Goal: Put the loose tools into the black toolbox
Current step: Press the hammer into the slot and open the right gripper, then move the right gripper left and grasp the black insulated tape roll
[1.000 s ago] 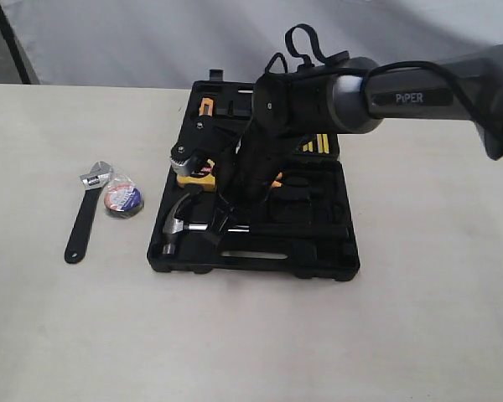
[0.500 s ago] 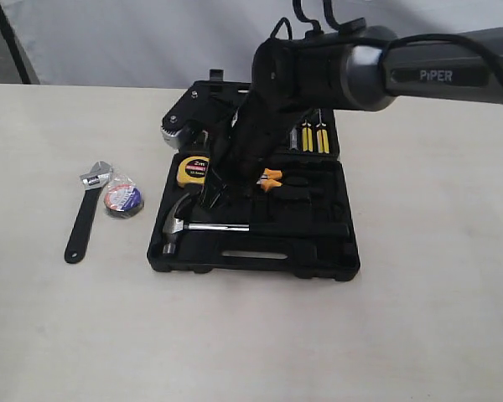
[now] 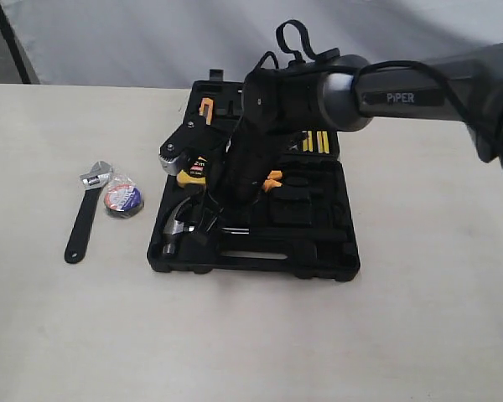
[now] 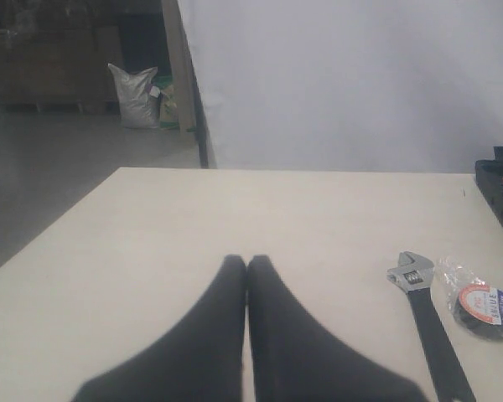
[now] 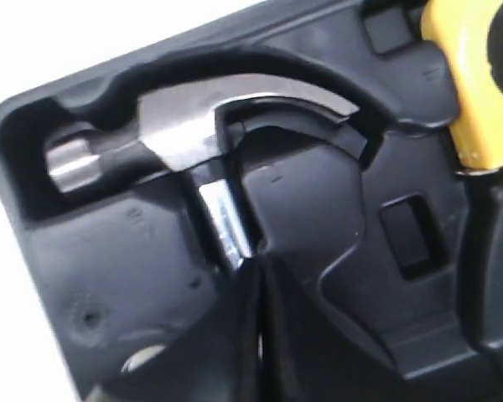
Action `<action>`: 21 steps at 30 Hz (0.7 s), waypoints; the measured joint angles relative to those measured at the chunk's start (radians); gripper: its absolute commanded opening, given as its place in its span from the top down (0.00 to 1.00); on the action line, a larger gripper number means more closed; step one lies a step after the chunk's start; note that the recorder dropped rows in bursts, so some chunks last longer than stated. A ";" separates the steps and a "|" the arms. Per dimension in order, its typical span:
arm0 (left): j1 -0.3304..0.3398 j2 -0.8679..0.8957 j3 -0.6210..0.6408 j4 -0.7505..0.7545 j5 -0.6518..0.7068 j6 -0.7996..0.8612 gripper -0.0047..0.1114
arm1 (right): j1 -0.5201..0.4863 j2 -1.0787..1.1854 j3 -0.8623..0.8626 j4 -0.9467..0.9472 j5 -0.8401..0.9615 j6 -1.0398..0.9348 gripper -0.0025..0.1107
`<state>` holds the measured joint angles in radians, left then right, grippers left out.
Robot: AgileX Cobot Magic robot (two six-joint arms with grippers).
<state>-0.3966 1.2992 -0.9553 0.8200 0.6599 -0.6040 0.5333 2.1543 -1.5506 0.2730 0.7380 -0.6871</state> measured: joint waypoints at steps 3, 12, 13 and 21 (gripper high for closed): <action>0.000 0.000 0.000 0.000 0.000 0.000 0.95 | 0.002 -0.095 0.004 -0.002 0.003 0.008 0.98; 0.000 0.000 0.000 0.000 0.000 0.000 0.95 | 0.017 -0.143 0.004 0.173 -0.044 0.065 0.98; 0.000 0.000 0.000 0.000 0.000 0.000 0.95 | 0.023 -0.133 0.002 0.186 -0.065 0.092 0.98; 0.000 0.000 0.000 0.000 0.000 0.000 0.95 | 0.091 0.017 -0.232 0.167 -0.077 0.262 0.98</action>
<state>-0.3966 1.2992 -0.9553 0.8200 0.6599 -0.6040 0.6244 2.1716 -1.7821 0.4398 0.6614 -0.4255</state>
